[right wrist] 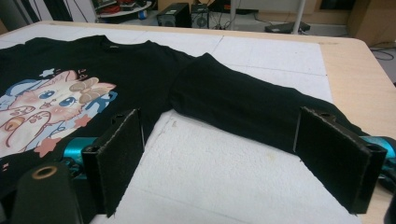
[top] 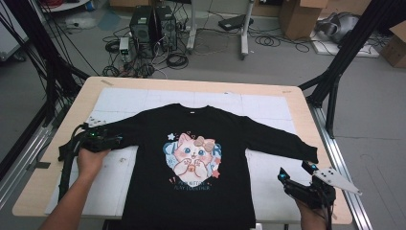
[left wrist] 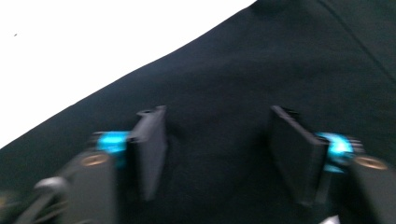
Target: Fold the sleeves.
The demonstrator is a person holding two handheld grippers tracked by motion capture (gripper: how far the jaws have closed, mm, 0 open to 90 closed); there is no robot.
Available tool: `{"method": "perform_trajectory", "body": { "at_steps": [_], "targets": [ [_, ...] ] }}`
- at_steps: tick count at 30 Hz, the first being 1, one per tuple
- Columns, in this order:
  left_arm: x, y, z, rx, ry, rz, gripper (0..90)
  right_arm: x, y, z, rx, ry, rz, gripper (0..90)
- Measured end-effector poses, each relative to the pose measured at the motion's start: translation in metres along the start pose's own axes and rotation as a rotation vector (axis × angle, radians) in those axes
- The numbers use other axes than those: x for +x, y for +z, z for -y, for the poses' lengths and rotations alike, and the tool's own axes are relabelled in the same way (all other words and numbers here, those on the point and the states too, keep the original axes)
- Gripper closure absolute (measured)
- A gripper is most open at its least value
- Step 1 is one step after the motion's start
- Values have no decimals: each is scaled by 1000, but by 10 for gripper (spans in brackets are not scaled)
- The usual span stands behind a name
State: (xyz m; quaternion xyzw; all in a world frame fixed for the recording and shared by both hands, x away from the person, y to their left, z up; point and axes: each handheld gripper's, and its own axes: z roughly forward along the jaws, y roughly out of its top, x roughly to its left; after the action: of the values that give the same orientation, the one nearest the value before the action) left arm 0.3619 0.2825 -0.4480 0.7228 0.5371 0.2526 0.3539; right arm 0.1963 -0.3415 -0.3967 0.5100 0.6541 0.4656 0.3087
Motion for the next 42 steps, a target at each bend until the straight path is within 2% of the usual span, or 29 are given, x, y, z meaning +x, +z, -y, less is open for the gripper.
{"method": "perform_trajectory", "body": {
  "at_steps": [1,2,3,4,5,6,8,9,11,13,16,20,23,27,31,37,38,39,40,41,42],
  "targets": [
    [-1,0,1,-15,-1,8,645,0,1,0,0,1,-2,147],
    [-1,0,2,-20,-7,14,645,0,1,0,0,1,-2,147],
    [0,-1,2,-23,-18,17,806,0,1,0,1,-1,-2,146],
    [1,-1,2,-22,-21,16,869,1,1,-1,-5,-7,-4,147],
    [-1,-3,1,-22,-13,-9,876,1,0,-1,-2,-4,-5,146],
    [-1,-3,1,-22,-13,-9,882,2,0,-1,-3,-3,-6,147],
    [-10,-7,-2,-69,9,-38,885,2,0,-1,-5,-1,-7,147],
    [-16,-12,-9,-137,-29,-7,885,1,0,-2,-9,-2,-7,146],
    [-20,-14,-14,-156,-35,10,886,1,-1,-2,-13,0,-5,147],
    [-31,-18,-22,-191,-20,43,885,0,-2,-2,-16,5,-3,147],
    [-51,-21,-36,-209,32,79,885,0,-1,-2,-15,14,-5,147],
    [-77,-19,-49,-205,115,122,883,0,-2,-3,-20,15,1,147],
    [-97,-11,-54,-172,184,141,882,0,-2,-3,-23,25,-2,147],
    [-113,1,-55,-135,211,161,879,0,-3,-3,-23,22,-4,147],
    [-125,15,-53,-96,215,181,878,0,-4,-2,-26,30,-5,147],
    [-139,26,-46,-79,202,232,836,-1,-4,-2,-25,28,-4,147],
    [-139,26,-46,-79,202,232,803,-1,-4,-2,-23,30,-3,147],
    [-139,26,-47,-85,188,243,727,-1,-4,-2,-25,25,-3,146],
    [-138,25,-47,-94,157,256,624,0,-3,-2,-23,31,-4,147],
    [-135,20,-51,-120,112,293,562,-1,-3,-2,-24,25,-5,147],
    [-135,20,-51,-120,112,293,506,0,-3,-2,-19,28,-6,147]
  ]
}}
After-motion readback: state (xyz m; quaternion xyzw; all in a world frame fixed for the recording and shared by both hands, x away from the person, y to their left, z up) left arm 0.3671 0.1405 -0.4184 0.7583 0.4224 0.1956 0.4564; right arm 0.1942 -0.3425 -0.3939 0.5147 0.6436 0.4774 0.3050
